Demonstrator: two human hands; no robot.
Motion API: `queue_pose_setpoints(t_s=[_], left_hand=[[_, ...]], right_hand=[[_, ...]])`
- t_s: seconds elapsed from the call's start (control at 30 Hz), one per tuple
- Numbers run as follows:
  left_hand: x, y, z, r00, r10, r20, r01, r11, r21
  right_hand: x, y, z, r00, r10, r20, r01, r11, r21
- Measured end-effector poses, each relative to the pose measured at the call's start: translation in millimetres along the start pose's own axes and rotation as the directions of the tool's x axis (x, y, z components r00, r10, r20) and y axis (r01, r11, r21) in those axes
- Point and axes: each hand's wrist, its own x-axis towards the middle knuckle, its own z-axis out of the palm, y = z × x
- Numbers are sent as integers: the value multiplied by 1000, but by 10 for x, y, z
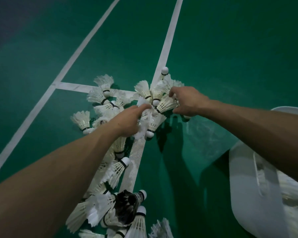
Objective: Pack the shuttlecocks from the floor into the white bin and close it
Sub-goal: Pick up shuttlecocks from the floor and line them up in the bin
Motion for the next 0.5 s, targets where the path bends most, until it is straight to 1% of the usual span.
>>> queue_pose_setpoints(t_s=[0.1, 0.2, 0.27, 0.33, 0.4, 0.5], left_hand=[[73, 37, -106, 997, -9, -72, 1, 993, -115], [137, 64, -160, 1000, 25, -9, -26, 987, -160], [146, 111, -142, 996, 61, 62, -54, 992, -118], [170, 161, -93, 990, 85, 112, -77, 994, -78], [194, 205, -64, 989, 83, 122, -73, 994, -80], [221, 238, -73, 993, 58, 99, -49, 995, -84]], right_hand=[[46, 106, -54, 998, 24, -64, -26, 999, -40], [116, 214, -94, 995, 87, -57, -92, 993, -79], [132, 245, -96, 992, 124, -13, -125, 990, -72], [138, 250, -71, 991, 124, 40, -121, 991, -60], [129, 242, -41, 992, 117, 57, -114, 992, -52], [102, 240, -26, 993, 113, 39, -112, 993, -24]])
